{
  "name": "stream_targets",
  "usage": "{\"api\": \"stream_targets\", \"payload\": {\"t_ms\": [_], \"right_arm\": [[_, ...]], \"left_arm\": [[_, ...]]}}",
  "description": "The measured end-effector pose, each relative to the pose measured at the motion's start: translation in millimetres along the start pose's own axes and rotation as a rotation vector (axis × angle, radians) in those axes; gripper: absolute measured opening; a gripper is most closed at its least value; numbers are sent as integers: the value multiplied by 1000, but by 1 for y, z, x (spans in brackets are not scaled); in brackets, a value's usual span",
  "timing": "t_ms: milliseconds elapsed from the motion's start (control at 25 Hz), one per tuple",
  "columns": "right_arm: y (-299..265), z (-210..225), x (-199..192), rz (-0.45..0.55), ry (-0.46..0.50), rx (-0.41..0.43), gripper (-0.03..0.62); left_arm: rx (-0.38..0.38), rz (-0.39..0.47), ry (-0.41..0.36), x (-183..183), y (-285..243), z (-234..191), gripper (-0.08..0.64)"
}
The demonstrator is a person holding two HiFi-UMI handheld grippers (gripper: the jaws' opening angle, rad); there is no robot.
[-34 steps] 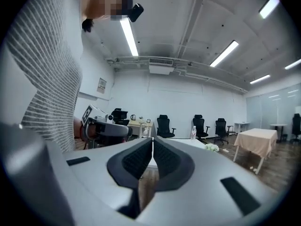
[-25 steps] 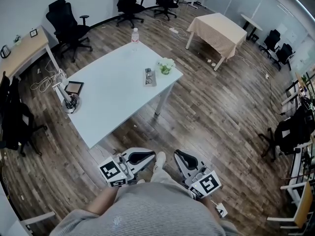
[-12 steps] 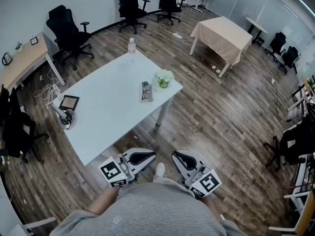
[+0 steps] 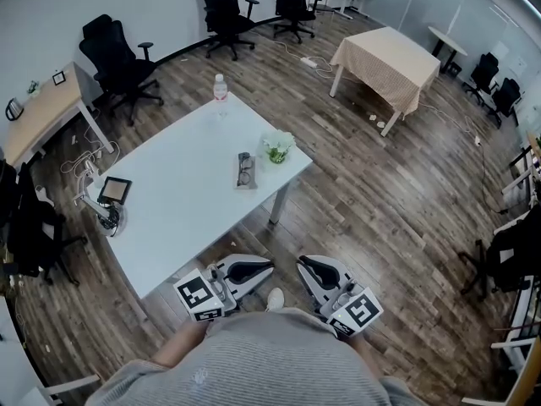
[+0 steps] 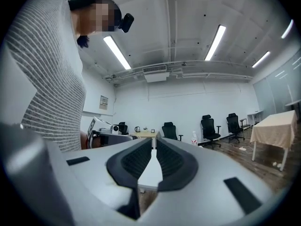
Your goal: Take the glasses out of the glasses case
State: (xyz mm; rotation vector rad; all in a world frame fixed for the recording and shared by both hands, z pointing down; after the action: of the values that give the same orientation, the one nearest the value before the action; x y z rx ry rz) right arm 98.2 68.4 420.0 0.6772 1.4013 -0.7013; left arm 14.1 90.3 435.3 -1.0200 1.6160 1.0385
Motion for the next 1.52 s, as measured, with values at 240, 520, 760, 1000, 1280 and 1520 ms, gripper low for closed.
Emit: {"api": "stream_targets", "payload": {"t_ms": [240,520,760,1000,1280,1520], "right_arm": [[-6,26,1,18,6,8,21],[-13,51,-6,-6,1,35,21],[-18,73,-10,-4,11,32,21],[-34,76,-16,-21,21,37,23],[-78,72,-13,-36,13,19,23],[-128,70,-5,-24,-12,-15,23]], "left_arm": [[12,-5,-6,0,-17,-20,17],[44,-10,-22,-4,-35,-44,17],[50,-27,-25,-9,-46,-55,17],[70,-29,-12,-10,-35,-77,17],[52,-28,-10,5,-11,-115,17],[11,-108,-54,26,16,-154,17]]}}
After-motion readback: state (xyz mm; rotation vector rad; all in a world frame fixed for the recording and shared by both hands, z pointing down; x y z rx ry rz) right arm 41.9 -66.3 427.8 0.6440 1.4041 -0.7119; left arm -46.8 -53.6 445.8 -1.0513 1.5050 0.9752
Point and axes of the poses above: the fingertips, and each gripper's own axes: y backward along the fingers, z to its right, x out of its top, the point moved 2 cm from there along y, backward along the fingers, and after that the axes turned 15 degrees about -x, right-handed, at the moved point
